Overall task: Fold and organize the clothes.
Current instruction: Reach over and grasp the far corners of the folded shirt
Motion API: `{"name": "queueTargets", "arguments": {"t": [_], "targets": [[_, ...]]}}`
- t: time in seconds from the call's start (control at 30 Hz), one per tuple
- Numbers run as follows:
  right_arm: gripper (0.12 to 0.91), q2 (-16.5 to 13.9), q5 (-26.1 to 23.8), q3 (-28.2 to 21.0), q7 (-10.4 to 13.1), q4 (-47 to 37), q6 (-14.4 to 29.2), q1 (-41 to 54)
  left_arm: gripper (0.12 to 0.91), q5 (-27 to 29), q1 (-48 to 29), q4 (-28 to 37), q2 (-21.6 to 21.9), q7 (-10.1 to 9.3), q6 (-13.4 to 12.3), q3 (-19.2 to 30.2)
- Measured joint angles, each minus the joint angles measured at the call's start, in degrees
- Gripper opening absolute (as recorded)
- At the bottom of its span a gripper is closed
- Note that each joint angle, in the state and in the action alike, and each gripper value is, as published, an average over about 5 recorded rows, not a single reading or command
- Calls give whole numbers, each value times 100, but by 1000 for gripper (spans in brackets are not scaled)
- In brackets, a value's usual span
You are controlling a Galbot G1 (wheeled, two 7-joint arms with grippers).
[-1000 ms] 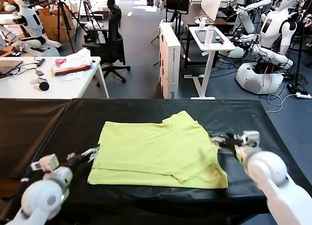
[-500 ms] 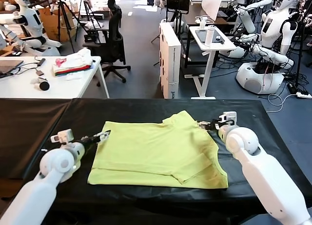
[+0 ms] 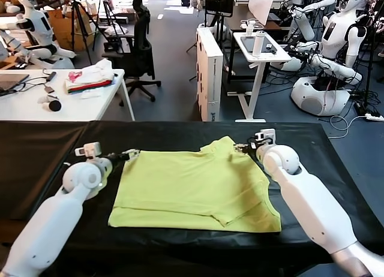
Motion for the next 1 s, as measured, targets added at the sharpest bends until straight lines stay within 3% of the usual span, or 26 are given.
{"name": "queueTargets", "arguments": {"t": [0.17, 0.37, 0.47, 0.6, 0.73, 0.83, 0.93, 1.0], "targets": [[895, 9, -18, -69, -6, -49, 0, 34, 907, 109, -157, 282, -73, 53, -28, 140], [725, 4, -22, -126, -25, -75, 0, 73, 891, 153, -162, 399, -138, 63, -35, 182], [677, 4, -29, -159, -37, -85, 0, 80, 792, 160, -140, 407, -156, 63, -37, 187], [629, 6, -41, -202, -53, -94, 0, 81, 553, 170, -125, 420, -164, 64, -49, 187], [544, 4, -49, -227, -64, -103, 0, 80, 393, 176, -97, 448, -172, 76, -59, 181], [413, 1, -57, -232, -71, -106, 1, 70, 315, 187, -72, 453, -188, 96, -60, 173], [227, -1, -63, -231, -75, -94, 3, 48, 250, 211, -54, 454, -206, 133, -60, 168], [157, -1, -66, -225, -77, -82, 2, 35, 215, 232, -46, 453, -212, 159, -58, 167]]}}
